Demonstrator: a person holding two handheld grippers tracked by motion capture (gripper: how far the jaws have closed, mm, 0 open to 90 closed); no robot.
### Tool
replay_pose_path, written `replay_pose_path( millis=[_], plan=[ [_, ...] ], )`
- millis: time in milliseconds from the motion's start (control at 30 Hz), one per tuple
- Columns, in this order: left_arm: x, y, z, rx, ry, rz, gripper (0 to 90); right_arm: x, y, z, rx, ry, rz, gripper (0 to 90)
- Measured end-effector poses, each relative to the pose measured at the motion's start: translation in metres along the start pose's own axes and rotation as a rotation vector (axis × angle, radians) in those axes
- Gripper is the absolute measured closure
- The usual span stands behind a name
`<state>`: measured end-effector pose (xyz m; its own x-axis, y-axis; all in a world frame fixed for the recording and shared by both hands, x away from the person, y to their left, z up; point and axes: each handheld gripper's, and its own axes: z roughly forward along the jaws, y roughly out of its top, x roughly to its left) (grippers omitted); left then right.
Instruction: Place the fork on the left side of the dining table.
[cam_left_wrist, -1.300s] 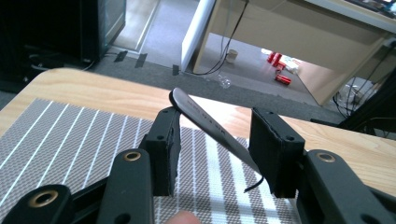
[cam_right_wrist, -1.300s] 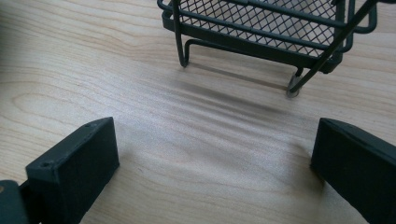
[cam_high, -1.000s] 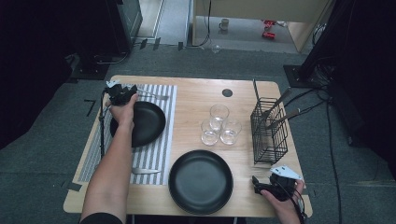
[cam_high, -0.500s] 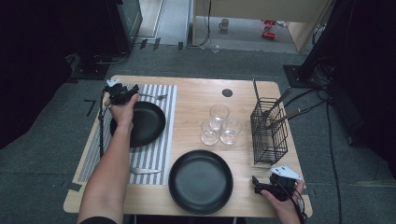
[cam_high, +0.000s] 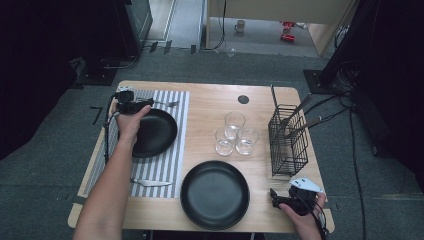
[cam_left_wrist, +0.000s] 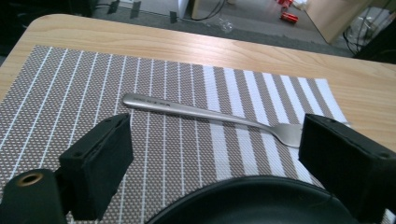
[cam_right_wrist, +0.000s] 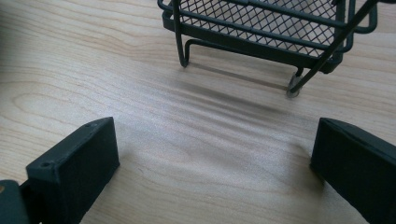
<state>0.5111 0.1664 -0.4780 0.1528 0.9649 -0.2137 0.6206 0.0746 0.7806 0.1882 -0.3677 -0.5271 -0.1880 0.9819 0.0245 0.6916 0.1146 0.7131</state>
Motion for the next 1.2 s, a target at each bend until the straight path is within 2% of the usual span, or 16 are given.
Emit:
replay_pose_path(
  millis=[100,333,467,533,667,867,1200],
  plan=[
    [-0.003,-0.001,-0.005,0.016,-0.001,0.019,7.7,0.0,0.0,0.0,0.0,0.0,0.0,0.0],
    [-0.005,-0.008,-0.016,0.035,-0.015,0.013,3.5,0.0,0.0,0.0,0.001,0.0,0.0,0.0],
    [-0.009,-0.011,-0.022,0.037,-0.018,0.041,3.5,0.0,0.0,0.0,0.001,0.0,0.0,0.0],
    [-0.011,-0.013,-0.024,0.047,-0.027,0.059,3.5,0.0,0.0,0.0,0.001,-0.001,0.003,0.0],
    [-0.015,-0.014,-0.03,0.053,-0.055,0.055,3.4,0.002,0.0,0.0,0.001,-0.011,0.013,0.0],
    [-0.02,-0.021,-0.038,0.055,-0.063,0.081,3.5,0.002,0.0,0.0,0.001,-0.012,0.015,0.0],
    [-0.027,-0.035,-0.059,0.037,-0.102,0.088,3.5,0.002,0.0,0.0,0.001,-0.012,0.015,0.0]
  ],
)
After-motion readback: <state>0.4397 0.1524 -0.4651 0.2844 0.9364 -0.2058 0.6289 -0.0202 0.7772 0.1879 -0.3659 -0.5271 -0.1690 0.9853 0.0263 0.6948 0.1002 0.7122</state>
